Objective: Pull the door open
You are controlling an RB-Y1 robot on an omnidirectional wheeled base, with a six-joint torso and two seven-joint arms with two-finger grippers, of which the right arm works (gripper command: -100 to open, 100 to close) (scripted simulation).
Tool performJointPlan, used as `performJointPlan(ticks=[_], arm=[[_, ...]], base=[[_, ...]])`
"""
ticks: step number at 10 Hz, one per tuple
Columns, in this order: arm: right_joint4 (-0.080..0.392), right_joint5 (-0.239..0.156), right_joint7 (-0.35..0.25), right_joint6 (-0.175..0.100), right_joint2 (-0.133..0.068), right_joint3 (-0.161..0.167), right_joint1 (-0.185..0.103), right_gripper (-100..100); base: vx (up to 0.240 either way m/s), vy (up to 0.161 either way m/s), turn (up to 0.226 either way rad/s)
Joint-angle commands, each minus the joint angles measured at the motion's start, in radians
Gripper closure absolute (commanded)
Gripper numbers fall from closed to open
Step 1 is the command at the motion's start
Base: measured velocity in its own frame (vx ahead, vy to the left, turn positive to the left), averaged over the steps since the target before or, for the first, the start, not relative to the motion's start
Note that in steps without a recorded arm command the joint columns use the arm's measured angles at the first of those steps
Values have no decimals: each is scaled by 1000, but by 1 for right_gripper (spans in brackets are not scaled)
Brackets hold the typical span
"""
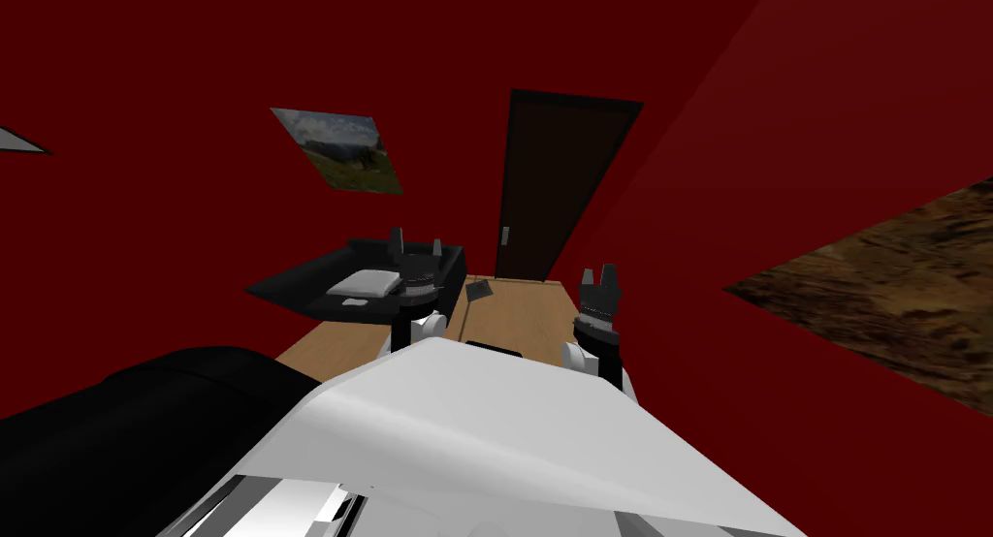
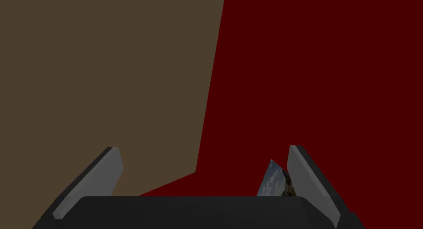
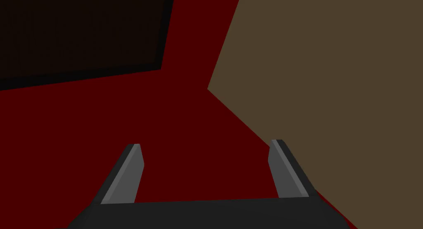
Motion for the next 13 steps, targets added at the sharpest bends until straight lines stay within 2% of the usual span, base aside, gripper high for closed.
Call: performJointPlan(ticks=[1,4,13], arm=[[34,-35,-25,1,-13,-5,-18,-100],[103,-106,-76,4,-34,-14,-53,-100],[261,-269,-192,10,-70,-35,-135,-100]], base=[[87,16,139],[152,21,156],[97,0,109]])
